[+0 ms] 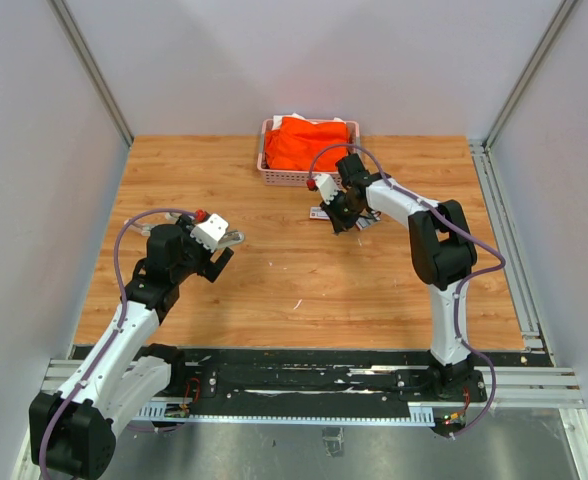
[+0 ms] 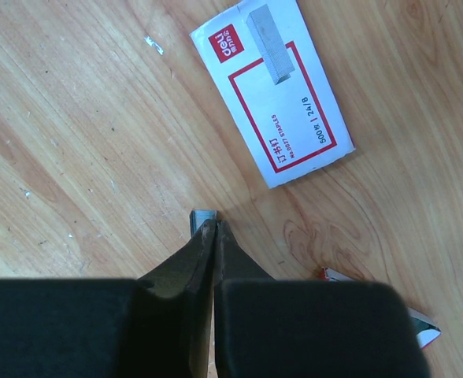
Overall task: Unload the staples from the stapler
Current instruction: Pick up the staple from the center of the board.
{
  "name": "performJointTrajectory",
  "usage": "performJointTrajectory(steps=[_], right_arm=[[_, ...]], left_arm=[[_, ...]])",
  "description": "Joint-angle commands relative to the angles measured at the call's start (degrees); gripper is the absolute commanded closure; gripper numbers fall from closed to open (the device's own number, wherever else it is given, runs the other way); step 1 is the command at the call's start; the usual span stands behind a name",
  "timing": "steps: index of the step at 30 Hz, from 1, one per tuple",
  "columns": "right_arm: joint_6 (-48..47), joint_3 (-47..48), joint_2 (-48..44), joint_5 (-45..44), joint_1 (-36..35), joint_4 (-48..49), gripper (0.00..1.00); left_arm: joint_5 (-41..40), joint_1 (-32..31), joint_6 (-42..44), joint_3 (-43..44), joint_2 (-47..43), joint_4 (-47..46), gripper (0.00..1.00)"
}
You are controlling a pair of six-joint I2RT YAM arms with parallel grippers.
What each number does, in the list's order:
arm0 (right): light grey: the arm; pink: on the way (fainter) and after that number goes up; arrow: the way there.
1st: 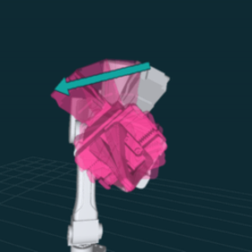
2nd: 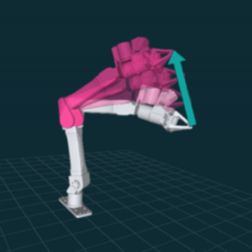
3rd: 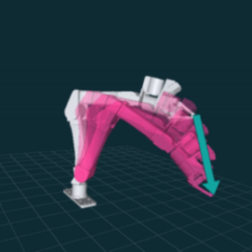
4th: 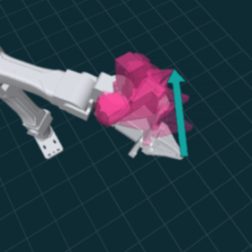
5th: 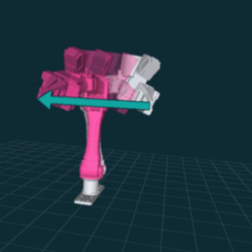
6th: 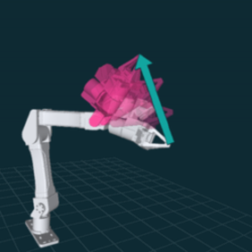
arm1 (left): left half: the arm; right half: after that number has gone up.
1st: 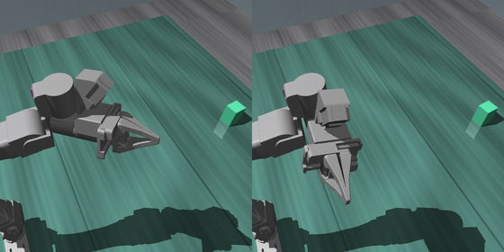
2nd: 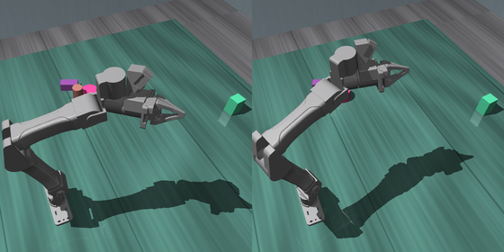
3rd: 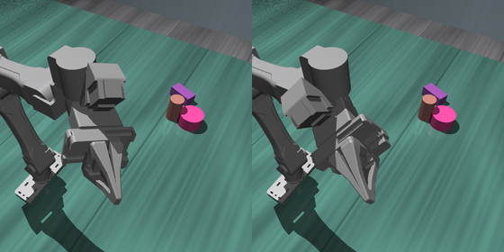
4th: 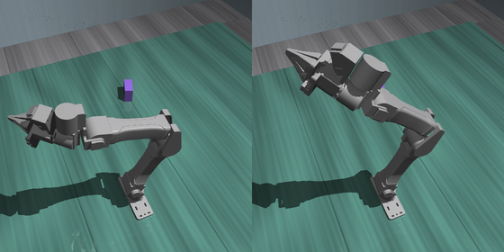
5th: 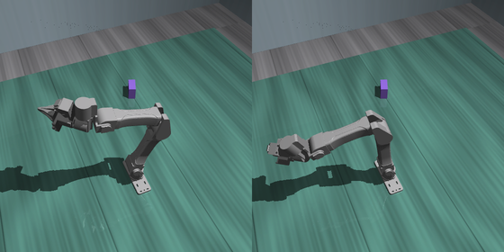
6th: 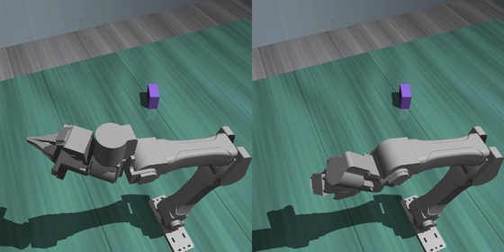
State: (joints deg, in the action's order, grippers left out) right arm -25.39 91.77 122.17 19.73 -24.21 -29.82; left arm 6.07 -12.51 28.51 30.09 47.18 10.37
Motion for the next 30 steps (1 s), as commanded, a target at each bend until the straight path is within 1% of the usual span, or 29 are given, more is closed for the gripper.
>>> performJointTrajectory(steps=[1,8,18,26,30], right_arm=[[0.4,0.5,1.6,0.9,-0.8,-0.5,0.99],[0.9,-0.5,0.4,1.0,-0.7,0.1,0.99],[5.0,-2.0,-3.1,6.0,1.9,2.1,0.99],[6.0,-3.0,-6.0,6.5,4.1,2.8,0.99],[6.8,-3.8,-7.4,4.4,6.2,3.4,0.99]], left_arm=[[-0.2,-0.1,0.7,-0.8,-0.6,-1.8,0.02],[-0.2,-0.1,0.7,-0.9,-0.6,-1.8,0.02],[-0.1,0.0,0.7,-0.9,-0.4,-1.7,0.02],[-0.3,-0.1,0.6,-0.8,-0.3,-1.8,0.02],[-0.2,-0.1,0.6,-0.8,-0.3,-1.8,0.02]])
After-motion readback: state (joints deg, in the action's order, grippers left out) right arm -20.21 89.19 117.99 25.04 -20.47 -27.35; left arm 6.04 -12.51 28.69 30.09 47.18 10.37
